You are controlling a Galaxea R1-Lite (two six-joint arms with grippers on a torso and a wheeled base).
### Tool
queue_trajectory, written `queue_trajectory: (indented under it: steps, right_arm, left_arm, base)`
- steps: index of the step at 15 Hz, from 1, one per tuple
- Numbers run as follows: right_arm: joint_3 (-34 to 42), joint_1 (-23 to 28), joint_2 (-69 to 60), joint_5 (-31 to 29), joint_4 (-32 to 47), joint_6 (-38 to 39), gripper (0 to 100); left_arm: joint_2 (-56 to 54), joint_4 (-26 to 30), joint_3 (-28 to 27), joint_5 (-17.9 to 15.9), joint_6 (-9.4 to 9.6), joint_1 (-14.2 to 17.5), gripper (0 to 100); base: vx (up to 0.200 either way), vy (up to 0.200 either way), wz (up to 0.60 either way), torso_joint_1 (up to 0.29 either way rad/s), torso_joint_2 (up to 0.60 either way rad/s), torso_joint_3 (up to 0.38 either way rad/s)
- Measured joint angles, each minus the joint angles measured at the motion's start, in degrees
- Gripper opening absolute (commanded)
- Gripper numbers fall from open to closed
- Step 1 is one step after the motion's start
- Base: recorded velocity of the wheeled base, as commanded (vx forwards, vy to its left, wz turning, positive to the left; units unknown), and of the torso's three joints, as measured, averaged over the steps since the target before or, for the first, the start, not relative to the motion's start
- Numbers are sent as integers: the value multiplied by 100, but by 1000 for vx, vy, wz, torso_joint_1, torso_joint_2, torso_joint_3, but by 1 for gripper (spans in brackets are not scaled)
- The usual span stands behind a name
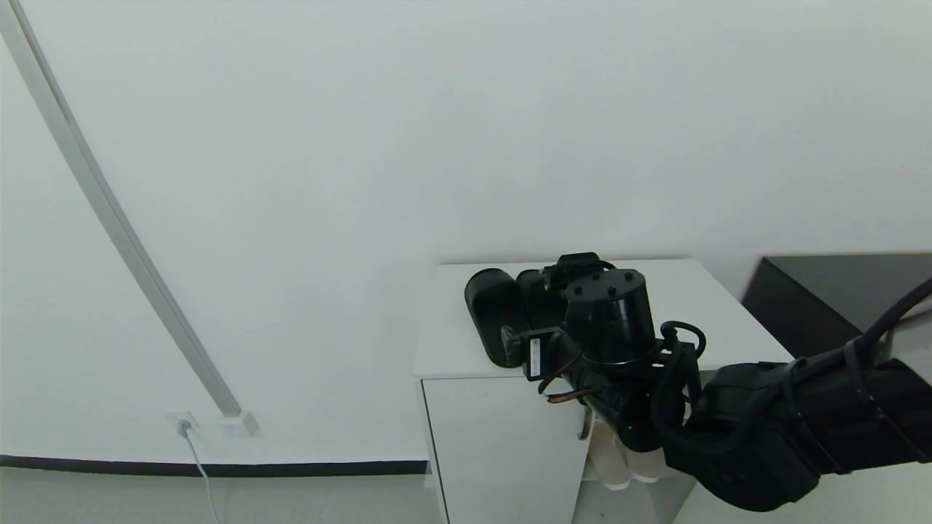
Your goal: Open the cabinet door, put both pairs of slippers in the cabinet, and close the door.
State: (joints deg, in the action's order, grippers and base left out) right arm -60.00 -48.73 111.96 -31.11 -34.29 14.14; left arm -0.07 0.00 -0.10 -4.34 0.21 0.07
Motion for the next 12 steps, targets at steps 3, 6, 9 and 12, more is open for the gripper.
queue_trajectory:
  steps: [3, 6, 9, 12]
  right_arm:
    - [132, -4, -2, 7, -57, 4, 100]
    - [256, 7, 33, 10, -172, 2, 100]
    - [334, -11, 124, 7, -282, 6, 100]
    - [350, 5, 373, -6, -602, 0, 100]
  left_arm:
    - [0, 2, 2, 2, 4, 6, 0]
    - [0, 2, 0, 2, 12, 2, 0]
    - [0, 0, 0, 2, 23, -5, 0]
    - [0, 0, 2, 2, 22, 2, 0]
  base:
    - [0, 0, 0, 0, 0, 0]
    - [133, 0, 0, 2, 3, 2]
    - [200, 0, 0, -9, 2, 4]
    - [200, 0, 0, 12, 7, 4]
